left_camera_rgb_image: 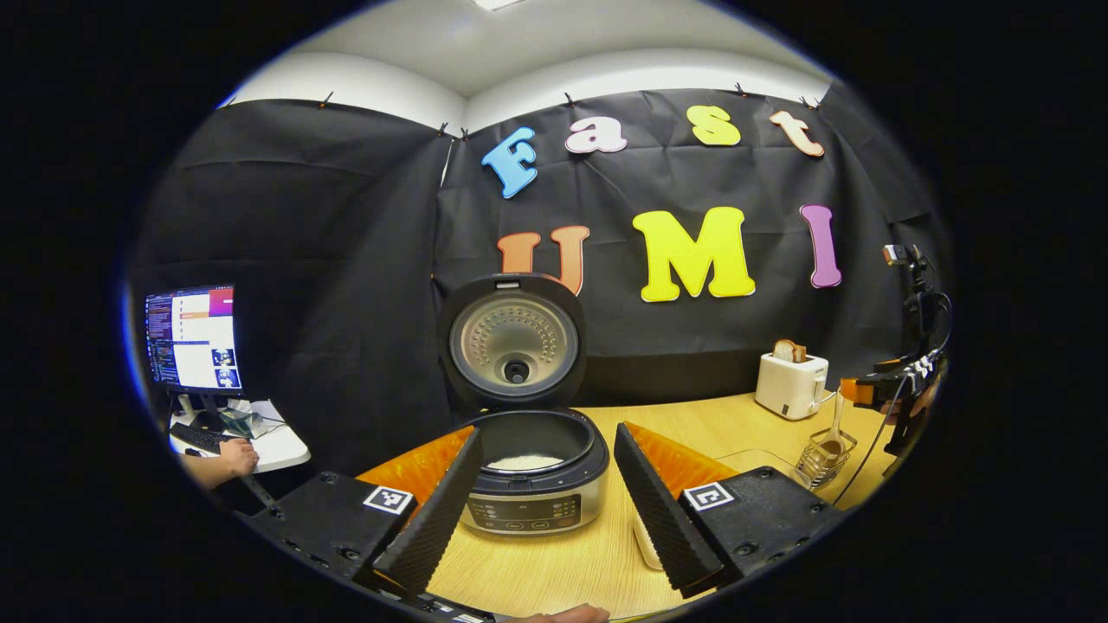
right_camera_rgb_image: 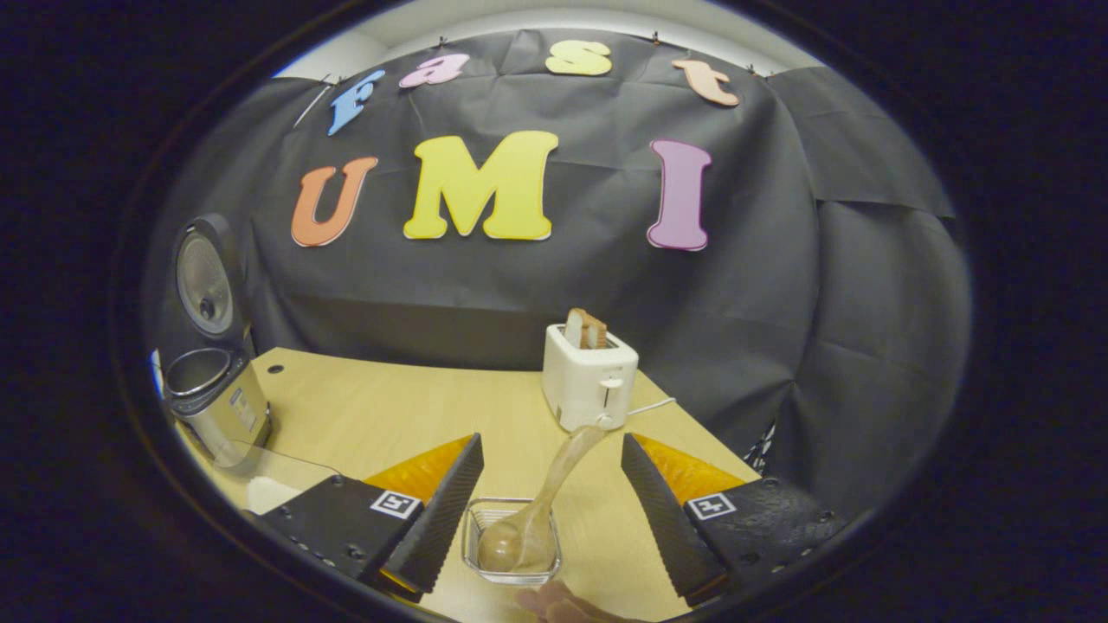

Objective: Close the left gripper, press the button to open the rice cooker; take a wooden spoon from the chopstick holder with the right hand, scoop a spoonful of rice and pour it into the rice cooker, then put the wooden spoon back into the chopstick holder.

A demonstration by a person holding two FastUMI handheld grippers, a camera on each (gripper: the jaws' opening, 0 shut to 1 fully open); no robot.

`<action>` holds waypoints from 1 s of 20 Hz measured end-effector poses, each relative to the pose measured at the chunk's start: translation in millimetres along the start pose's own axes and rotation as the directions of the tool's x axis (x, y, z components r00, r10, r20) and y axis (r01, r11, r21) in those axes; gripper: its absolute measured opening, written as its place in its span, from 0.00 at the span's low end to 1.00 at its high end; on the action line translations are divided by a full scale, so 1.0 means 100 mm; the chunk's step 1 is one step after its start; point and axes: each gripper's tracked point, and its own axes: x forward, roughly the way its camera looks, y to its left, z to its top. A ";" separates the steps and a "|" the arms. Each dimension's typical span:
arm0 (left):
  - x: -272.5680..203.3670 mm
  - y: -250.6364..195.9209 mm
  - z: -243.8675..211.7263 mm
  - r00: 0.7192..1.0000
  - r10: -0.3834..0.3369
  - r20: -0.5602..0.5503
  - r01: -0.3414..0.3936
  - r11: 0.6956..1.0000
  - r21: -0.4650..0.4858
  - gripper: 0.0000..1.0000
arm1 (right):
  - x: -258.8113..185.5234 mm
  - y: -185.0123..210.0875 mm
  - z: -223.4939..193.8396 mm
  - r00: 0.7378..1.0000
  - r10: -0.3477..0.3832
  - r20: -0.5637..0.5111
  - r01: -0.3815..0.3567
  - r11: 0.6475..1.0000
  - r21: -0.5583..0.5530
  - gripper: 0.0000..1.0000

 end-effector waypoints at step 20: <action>0.93 0.45 1.09 0.999 0.026 0.032 -0.024 0.998 -0.065 0.97 | -0.85 -0.06 -0.11 0.980 0.146 0.133 -0.150 0.988 0.024 0.94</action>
